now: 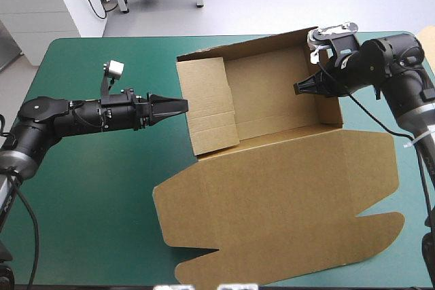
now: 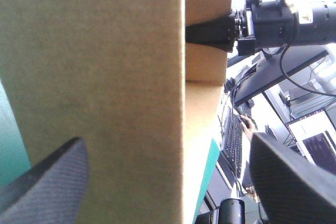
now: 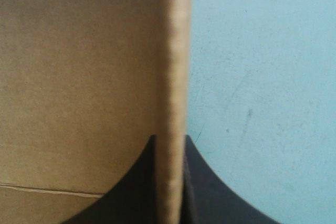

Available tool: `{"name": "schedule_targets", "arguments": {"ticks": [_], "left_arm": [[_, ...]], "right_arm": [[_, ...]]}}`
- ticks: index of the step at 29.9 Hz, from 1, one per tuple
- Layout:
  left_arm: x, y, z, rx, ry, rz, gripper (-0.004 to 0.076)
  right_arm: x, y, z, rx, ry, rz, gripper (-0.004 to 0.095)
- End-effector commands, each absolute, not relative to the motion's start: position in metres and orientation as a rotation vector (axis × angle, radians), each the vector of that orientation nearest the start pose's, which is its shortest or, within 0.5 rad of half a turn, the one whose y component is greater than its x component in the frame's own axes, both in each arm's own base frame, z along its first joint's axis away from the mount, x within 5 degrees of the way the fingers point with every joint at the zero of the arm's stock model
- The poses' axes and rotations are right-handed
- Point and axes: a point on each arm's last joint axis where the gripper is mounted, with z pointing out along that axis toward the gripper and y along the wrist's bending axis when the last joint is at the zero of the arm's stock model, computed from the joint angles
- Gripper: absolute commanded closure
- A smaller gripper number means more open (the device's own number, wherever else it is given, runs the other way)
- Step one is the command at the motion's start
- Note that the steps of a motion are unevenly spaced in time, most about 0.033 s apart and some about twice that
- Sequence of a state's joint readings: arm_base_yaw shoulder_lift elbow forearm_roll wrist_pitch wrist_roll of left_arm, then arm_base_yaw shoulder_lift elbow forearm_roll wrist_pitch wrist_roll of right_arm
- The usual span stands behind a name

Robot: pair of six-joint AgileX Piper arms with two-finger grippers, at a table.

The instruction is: Fold the box

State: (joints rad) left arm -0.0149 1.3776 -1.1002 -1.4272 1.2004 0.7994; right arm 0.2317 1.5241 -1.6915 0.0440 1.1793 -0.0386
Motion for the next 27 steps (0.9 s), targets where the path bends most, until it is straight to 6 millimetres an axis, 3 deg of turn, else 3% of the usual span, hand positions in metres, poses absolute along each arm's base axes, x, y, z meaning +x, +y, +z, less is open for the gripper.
{"name": "schedule_targets", "arguments": {"ticks": [1, 8, 17, 27], "left_arm": [[0.253, -0.091, 0.389, 0.350, 1.890, -1.562, 0.0124], [0.257, -0.094, 0.391, 0.247, 1.903, -1.491, 0.0124], [0.253, -0.125, 0.394, 0.266, 2.113, -1.049, 0.0124], [0.255, -0.146, 0.398, 0.168, 2.053, -0.866, 0.0124]], "right_arm": [[0.300, 0.074, 0.443, -0.280, 2.361, 0.175, 0.0907], [0.301, 0.077, 0.444, -0.262, 2.339, 0.186, 0.0907], [0.296, 0.100, 0.449, -0.291, 2.282, 0.137, 0.0907], [0.282, 0.119, 0.469, -0.332, 2.226, 0.105, 0.0907]]}}
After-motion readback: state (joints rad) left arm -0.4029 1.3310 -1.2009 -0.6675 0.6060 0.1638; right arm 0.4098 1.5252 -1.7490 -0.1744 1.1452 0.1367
